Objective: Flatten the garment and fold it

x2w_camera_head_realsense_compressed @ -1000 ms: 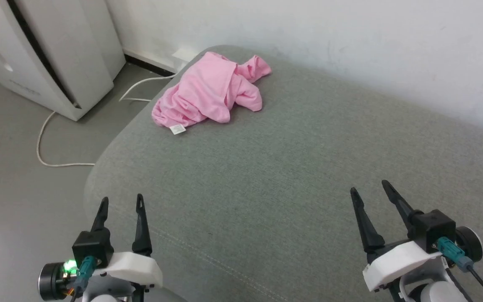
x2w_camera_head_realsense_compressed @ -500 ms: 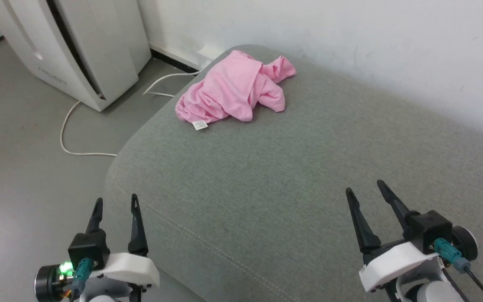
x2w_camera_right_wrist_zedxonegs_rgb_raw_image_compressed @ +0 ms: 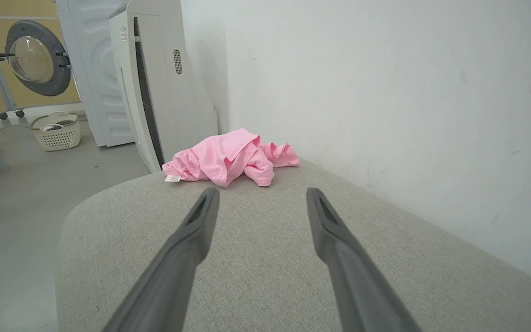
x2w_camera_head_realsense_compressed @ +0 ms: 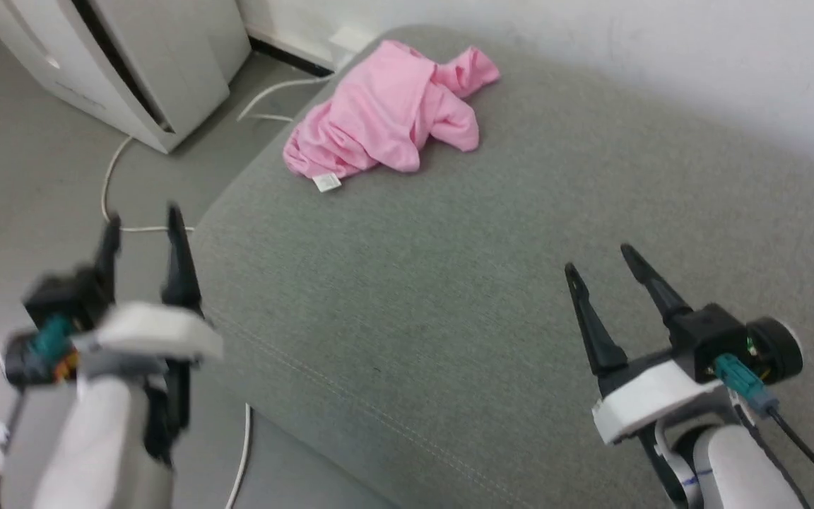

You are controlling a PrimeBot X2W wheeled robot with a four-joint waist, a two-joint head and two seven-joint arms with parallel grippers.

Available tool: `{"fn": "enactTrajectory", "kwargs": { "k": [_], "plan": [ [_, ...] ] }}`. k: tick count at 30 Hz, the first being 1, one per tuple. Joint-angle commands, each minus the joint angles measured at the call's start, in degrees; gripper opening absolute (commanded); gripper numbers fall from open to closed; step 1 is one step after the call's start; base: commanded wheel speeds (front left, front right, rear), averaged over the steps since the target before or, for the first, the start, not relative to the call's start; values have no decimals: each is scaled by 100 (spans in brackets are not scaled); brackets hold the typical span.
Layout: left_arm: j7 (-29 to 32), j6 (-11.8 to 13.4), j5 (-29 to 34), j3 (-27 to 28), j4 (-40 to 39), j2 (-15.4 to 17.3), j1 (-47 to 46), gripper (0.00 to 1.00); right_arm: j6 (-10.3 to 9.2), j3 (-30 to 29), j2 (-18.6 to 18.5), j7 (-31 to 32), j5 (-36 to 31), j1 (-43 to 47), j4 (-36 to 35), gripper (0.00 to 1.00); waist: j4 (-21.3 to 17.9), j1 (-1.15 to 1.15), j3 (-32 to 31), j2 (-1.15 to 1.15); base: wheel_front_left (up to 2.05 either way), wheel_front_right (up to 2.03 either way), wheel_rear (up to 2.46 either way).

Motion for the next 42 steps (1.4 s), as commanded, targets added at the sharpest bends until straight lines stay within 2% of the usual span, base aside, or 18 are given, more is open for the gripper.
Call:
{"fn": "enactTrajectory", "kwargs": {
  "k": [1, 4, 8, 17, 20, 24, 30, 34, 35, 36, 37, 39, 42],
  "plan": [
    [54, -99, -83, 62, 58, 103, -380, 100, -11, 18, 2, 34, -76, -146, -62, 100, -810, 0, 1016, 0, 0, 0, 0],
    [253, -313, -281, 201, 198, 322, -1132, 100, -11, 87, -14, 77, -173, -393, -170, 100, -1181, 0, 1568, 0, 0, 0, 0],
    [754, -461, -555, 375, 347, 590, -2026, 100, -11, 182, -104, 66, -185, -708, -237, 100, -1662, 0, 2217, 0, 0, 0, 0],
    [2440, -315, -1051, 864, 771, 1437, -3315, 100, -11, 279, -87, -229, -38, -1225, -176, 100, -2750, 0, 3333, 0, 0, 0, 0],
    [3056, -170, -1253, 1064, 916, 1685, -3475, 100, -11, 292, -56, -356, 18, -1288, -116, 100, -3045, 0, 3593, 0, 0, 0, 0],
    [3730, 180, -1427, 1322, 1045, 1922, -3505, 100, -11, 310, -29, -487, 94, -1344, -33, 100, -3328, 0, 3863, 0, 0, 0, 0],
    [4555, 701, -1532, 1454, 1118, 2024, -3324, 100, -11, 369, -11, -620, 141, -1427, 71, 100, -3505, 0, 3984, 0, 0, 0, 0],
    [4966, 881, -1572, 1436, 1156, 2047, -3154, 100, -11, 387, -5, -678, 165, -1436, 166, 100, -3515, 0, 3851, 0, 0, 0, 0],
    [4986, 882, -1559, 1426, 1152, 2067, -3104, 78, -11, 391, -4, -690, 169, -1437, 194, 100, -3506, 0, 3791, 0, 0, 0, 0],
    [4971, 886, -1517, 1414, 1145, 2110, -3048, 33, -11, 392, -3, -701, 164, -1437, 218, 100, -3497, 0, 3730, 0, 0, 0, 0],
    [4908, 871, -1466, 1397, 1141, 2146, -2995, 0, -11, 390, -3, -711, 150, -1437, 250, 100, -3484, 0, 3643, 0, 0, 0, 0],
    [4592, 854, -1350, 1422, 1149, 2208, -2933, 0, -11, 382, -1, -730, 143, -1441, 312, 100, -3456, 0, 3445, 0, 0, 0, 0],
    [3613, 809, -1022, 1449, 1214, 2311, -2929, 0, -11, 342, 0, -755, 131, -1404, 429, 100, -3394, 0, 3019, 0, 0, 0, 0]
  ]
}}
